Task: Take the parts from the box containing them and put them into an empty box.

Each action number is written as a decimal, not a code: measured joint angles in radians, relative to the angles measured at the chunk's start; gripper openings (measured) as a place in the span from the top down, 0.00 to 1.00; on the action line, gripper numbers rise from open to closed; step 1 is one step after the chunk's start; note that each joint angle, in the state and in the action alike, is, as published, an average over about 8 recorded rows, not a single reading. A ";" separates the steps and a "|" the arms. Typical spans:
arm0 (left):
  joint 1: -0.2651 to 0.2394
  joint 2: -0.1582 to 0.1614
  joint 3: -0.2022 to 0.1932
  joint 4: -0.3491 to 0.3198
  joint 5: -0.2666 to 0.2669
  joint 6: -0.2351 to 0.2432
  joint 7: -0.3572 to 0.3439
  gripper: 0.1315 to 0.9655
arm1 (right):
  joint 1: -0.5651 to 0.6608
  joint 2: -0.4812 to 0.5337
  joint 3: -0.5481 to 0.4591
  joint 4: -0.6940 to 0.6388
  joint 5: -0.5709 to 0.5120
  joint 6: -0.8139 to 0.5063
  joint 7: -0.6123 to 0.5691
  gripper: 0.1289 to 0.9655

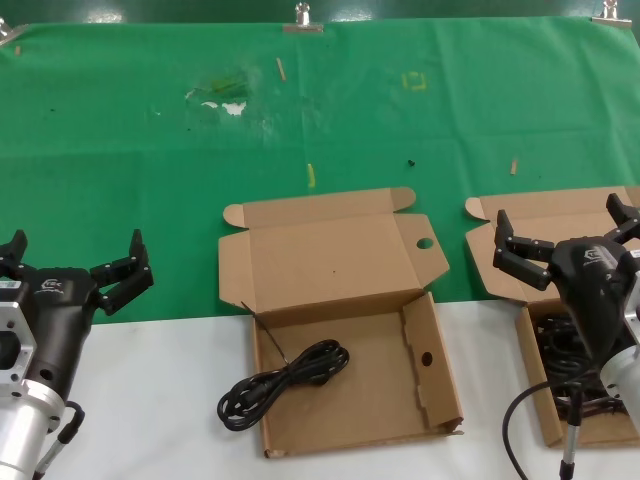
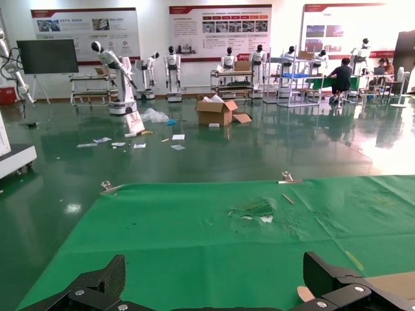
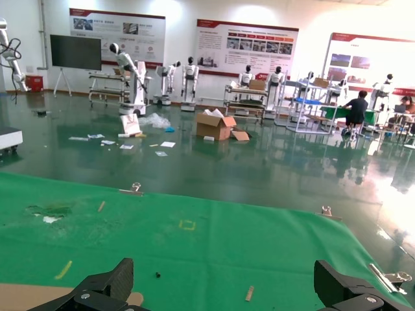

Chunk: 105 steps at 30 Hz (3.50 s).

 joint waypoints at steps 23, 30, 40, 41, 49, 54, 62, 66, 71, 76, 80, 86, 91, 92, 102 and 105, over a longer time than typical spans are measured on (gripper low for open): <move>0.000 0.000 0.000 0.000 0.000 0.000 0.000 0.00 | 0.000 0.000 0.000 0.000 0.000 0.000 0.000 0.00; 0.000 0.000 0.000 0.000 0.000 0.000 0.000 0.00 | 0.000 0.000 0.000 0.000 0.000 0.000 0.000 0.00; 0.000 0.000 0.000 0.000 0.000 0.000 0.000 0.00 | 0.000 0.000 0.000 0.000 0.000 0.000 0.000 0.00; 0.000 0.000 0.000 0.000 0.000 0.000 0.000 0.00 | 0.000 0.000 0.000 0.000 0.000 0.000 0.000 0.00; 0.000 0.000 0.000 0.000 0.000 0.000 0.000 0.00 | 0.000 0.000 0.000 0.000 0.000 0.000 0.000 0.00; 0.000 0.000 0.000 0.000 0.000 0.000 0.000 0.00 | 0.000 0.000 0.000 0.000 0.000 0.000 0.000 0.00; 0.000 0.000 0.000 0.000 0.000 0.000 0.000 0.00 | 0.000 0.000 0.000 0.000 0.000 0.000 0.000 0.00; 0.000 0.000 0.000 0.000 0.000 0.000 0.000 0.00 | 0.000 0.000 0.000 0.000 0.000 0.000 0.000 0.00; 0.000 0.000 0.000 0.000 0.000 0.000 0.000 0.00 | 0.000 0.000 0.000 0.000 0.000 0.000 0.000 0.00; 0.000 0.000 0.000 0.000 0.000 0.000 0.000 0.00 | 0.000 0.000 0.000 0.000 0.000 0.000 0.000 0.00; 0.000 0.000 0.000 0.000 0.000 0.000 0.000 0.00 | 0.000 0.000 0.000 0.000 0.000 0.000 0.000 0.00; 0.000 0.000 0.000 0.000 0.000 0.000 0.000 0.00 | 0.000 0.000 0.000 0.000 0.000 0.000 0.000 0.00; 0.000 0.000 0.000 0.000 0.000 0.000 0.000 0.00 | 0.000 0.000 0.000 0.000 0.000 0.000 0.000 0.00; 0.000 0.000 0.000 0.000 0.000 0.000 0.000 0.00 | 0.000 0.000 0.000 0.000 0.000 0.000 0.000 0.00; 0.000 0.000 0.000 0.000 0.000 0.000 0.000 0.00 | 0.000 0.000 0.000 0.000 0.000 0.000 0.000 0.00; 0.000 0.000 0.000 0.000 0.000 0.000 0.000 0.00 | 0.000 0.000 0.000 0.000 0.000 0.000 0.000 0.00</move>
